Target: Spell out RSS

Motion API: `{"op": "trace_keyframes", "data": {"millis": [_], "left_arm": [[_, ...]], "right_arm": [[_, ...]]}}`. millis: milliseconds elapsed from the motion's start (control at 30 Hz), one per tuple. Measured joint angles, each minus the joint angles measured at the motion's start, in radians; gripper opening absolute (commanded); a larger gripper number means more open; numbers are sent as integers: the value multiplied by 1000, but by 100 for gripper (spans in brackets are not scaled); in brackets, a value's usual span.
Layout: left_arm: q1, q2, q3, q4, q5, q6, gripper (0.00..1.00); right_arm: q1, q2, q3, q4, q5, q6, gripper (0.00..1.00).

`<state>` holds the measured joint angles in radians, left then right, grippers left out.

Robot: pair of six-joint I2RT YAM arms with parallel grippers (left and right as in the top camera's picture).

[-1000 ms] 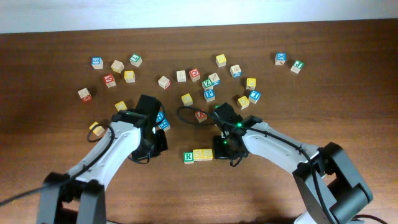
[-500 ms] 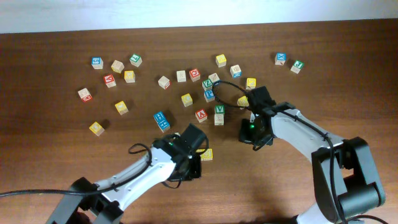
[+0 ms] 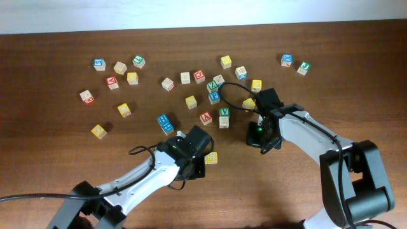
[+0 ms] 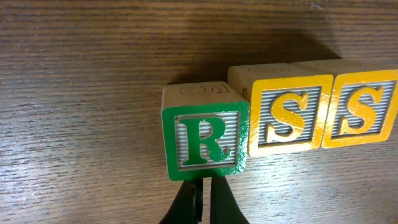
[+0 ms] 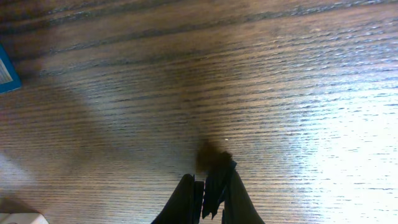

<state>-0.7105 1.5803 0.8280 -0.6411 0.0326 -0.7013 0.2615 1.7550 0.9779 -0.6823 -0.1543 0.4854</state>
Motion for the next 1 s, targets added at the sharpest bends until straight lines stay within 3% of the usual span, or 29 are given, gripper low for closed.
{"op": "trace_keyframes", "data": {"millis": [733,867,1000], "left_arm": [[0,0,0,25,-6,0,0],[0,-6,0,-24,-3,0,0],[31,-133,16,-136,-2,1,0]], "right_arm": [[0,0,0,-2,0,0,5],[0,0,0,-2,-2,0,4],[0,0,1,-31,-24,0,4]]}}
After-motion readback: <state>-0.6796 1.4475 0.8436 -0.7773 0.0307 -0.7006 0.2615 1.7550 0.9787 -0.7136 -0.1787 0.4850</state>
